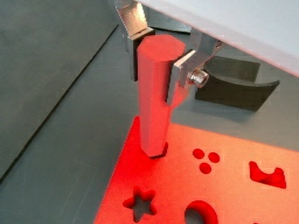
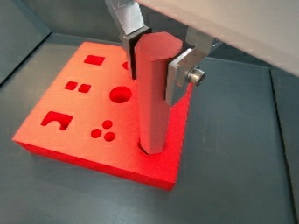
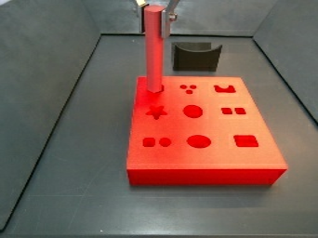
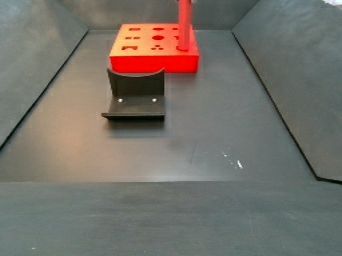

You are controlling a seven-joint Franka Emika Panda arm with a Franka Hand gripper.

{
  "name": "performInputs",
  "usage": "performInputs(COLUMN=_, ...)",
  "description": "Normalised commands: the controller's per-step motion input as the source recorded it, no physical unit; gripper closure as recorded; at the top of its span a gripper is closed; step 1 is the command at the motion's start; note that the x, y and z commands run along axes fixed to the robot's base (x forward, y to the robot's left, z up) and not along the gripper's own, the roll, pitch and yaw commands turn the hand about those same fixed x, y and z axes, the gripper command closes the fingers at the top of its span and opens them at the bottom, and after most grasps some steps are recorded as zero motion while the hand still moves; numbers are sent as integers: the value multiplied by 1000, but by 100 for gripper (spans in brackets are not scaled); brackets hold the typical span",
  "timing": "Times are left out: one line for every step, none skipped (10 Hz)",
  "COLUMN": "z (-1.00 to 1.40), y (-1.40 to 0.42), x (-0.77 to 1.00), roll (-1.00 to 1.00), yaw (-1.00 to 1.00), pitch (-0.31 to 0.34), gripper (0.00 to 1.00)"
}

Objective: Insert the hexagon object.

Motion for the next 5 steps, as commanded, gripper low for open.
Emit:
performInputs(z=-200, y=40, x=91, roll=0, yaw=183, pitch=-51, gripper=100)
performInputs(z=-171, y=26, x=169, roll=0, yaw=186, pitch=-23, gripper=100)
performInputs(z=-160, y=9, x=220, roll=23, yaw=169, pitch=0, gripper=100)
performInputs(z=-97, y=0, x=131, roll=10, yaw=29, pitch=0, gripper=100)
performInputs(z=-71, y=0, x=0, roll=7, yaw=0, pitch=0, gripper=100)
